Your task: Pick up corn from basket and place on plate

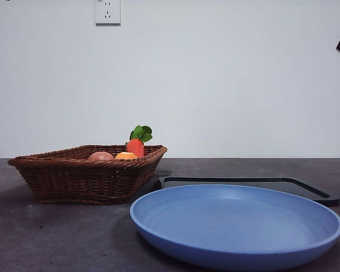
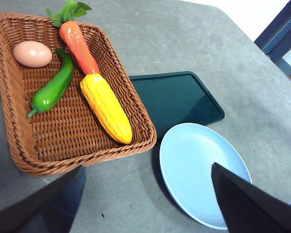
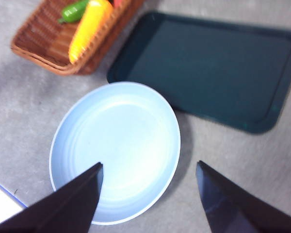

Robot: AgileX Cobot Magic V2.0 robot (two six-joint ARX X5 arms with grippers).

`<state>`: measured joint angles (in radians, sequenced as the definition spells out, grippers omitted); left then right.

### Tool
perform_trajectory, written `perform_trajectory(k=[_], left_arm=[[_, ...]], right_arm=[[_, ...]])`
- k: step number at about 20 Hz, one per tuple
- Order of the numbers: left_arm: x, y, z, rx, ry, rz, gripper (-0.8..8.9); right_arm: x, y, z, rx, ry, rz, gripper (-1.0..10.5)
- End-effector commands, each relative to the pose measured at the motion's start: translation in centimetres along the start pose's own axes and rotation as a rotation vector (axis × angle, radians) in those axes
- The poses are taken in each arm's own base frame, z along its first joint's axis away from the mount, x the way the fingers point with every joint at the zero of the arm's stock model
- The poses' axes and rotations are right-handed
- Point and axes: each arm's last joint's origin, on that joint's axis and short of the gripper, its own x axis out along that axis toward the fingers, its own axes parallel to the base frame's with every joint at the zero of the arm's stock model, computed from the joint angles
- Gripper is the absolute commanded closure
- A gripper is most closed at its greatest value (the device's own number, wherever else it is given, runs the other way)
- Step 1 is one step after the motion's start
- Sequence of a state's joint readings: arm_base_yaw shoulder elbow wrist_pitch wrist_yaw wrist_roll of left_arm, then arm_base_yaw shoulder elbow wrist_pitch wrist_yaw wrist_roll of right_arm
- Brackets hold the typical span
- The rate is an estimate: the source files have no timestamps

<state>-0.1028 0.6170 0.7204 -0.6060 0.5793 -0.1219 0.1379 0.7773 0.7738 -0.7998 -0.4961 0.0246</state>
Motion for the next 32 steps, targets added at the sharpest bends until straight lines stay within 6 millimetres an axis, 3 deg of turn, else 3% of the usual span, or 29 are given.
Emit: perform_trajectory(k=[1, 10, 16, 25, 32], left_arm=[[-0.1, -0.2, 0.4, 0.008, -0.014, -0.008, 3.85], [-0.1, -0.2, 0.4, 0.008, -0.013, -0.007, 3.85], [-0.1, -0.2, 0.4, 0.007, -0.013, -0.007, 3.85], [-0.1, -0.2, 0.4, 0.006, -0.012, -0.007, 3.85], [-0.1, -0.2, 0.4, -0.005, -0.013, -0.008, 3.85]], right_arm=[[0.9, -0.2, 0.8, 0.034, 0.037, 0.008, 6.3], [9.6, -3.3, 1.3, 0.138, 0.335, 0.029, 6.5], [13.5, -4.2, 0.7, 0.142, 0.415, 0.044, 7.2], [15.4, -4.8, 0.1, 0.154, 0.462, 0.046, 7.6], [15.8, -5.0, -0.1, 0.158, 0.469, 0.045, 8.8]])
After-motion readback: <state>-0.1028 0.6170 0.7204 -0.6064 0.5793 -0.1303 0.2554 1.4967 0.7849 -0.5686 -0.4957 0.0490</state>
